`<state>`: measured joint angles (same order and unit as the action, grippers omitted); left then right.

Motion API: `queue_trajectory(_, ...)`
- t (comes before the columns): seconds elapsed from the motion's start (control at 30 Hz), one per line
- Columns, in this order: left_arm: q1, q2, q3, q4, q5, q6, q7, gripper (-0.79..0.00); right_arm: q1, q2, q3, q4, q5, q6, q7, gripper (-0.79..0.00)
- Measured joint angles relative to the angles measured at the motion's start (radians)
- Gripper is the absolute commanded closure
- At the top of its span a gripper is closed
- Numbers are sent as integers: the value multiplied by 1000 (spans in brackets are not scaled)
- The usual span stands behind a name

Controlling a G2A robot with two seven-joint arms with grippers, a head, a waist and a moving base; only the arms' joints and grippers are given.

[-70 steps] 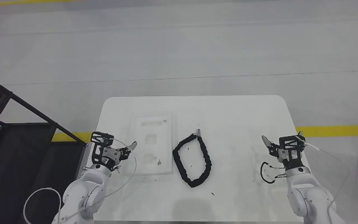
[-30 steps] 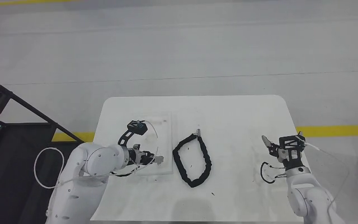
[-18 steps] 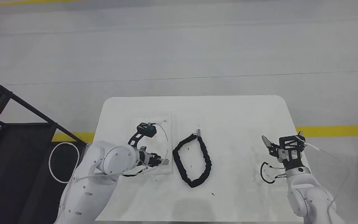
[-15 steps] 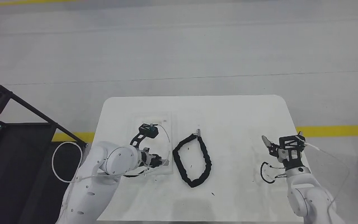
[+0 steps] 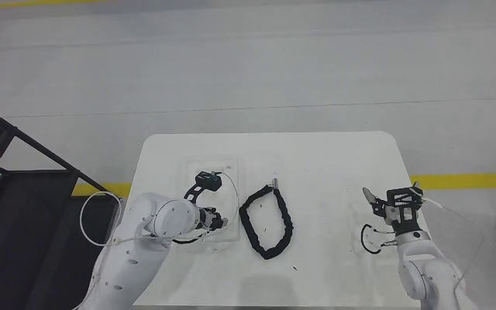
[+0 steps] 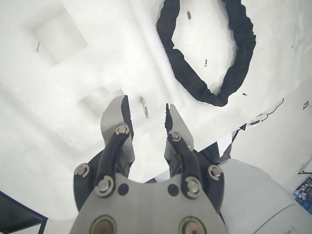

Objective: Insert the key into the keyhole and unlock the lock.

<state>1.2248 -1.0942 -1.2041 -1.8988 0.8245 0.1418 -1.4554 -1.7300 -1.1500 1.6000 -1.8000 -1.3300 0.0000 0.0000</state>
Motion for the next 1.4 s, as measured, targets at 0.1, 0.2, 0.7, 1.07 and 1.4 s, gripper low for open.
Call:
queue_trajectory(0.1, -2, 1, 8, 9, 3, 1, -1, -320, 0, 0, 0, 0, 0, 0, 0, -785)
queue_trajectory(0.2, -10, 0, 16, 25, 3, 3, 3, -228, 0, 0, 0, 0, 0, 0, 0, -785)
queue_trajectory(0.7, -32, -1, 60, 79, 6, 2, 12, 0, 0, 0, 0, 0, 0, 0, 0, -785)
queue_trajectory(1.07, 9, 12, 24, 3, 50, 17, 19, 0, 0, 0, 0, 0, 0, 0, 0, -785)
queue_trajectory(1.4, 67, 36, -36, -109, 224, -22, 76, 0, 0, 0, 0, 0, 0, 0, 0, -785)
